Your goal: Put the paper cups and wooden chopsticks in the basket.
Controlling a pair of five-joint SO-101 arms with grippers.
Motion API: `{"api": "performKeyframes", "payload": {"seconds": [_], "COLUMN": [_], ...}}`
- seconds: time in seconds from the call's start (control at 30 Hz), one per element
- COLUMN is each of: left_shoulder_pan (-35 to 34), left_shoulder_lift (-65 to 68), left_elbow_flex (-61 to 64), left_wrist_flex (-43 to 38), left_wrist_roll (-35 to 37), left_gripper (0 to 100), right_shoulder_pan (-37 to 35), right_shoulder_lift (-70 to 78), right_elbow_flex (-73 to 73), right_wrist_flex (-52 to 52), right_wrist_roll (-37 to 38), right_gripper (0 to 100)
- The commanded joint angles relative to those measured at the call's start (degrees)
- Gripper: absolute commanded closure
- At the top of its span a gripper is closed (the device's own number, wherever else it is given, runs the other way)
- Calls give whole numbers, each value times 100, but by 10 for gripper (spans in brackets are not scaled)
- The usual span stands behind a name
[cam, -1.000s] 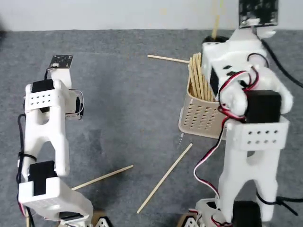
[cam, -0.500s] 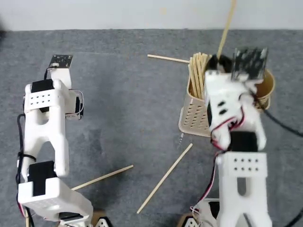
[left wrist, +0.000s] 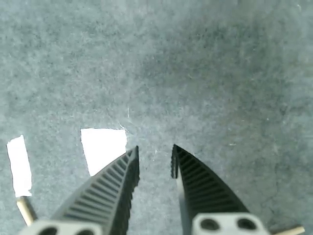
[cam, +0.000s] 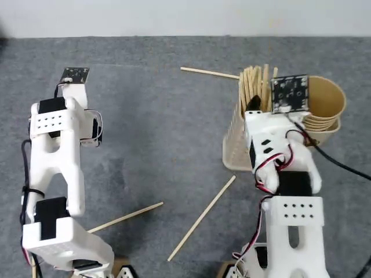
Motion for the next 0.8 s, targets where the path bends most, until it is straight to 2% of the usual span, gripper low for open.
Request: {"api": "performKeyframes", "payload": {"seconds": [0.0, 0.27, 0.47, 0.77], "left_shoulder_pan": [-105, -220, -229, -501], "left_shoulder_lift": [-281, -325, -334, -334], "left_elbow_flex": [-13, -13, -13, -31], "left_wrist_flex": [-88, -79, -53, -79], "left_wrist_roll": [44, 44, 44, 18], "left_gripper": [896, 896, 896, 896], "right_shoulder_pan": [-171, -1138, -1789, -1851], "right_shoulder_lift": [-127, -127, -127, -127], "right_elbow_flex": [-1178, -2620, -2778, -2470], "right_wrist_flex": [1244, 3741, 5191, 6062], "right_wrist_roll": [308, 1284, 2514, 4563], "right_gripper": [801, 850, 898, 902]}}
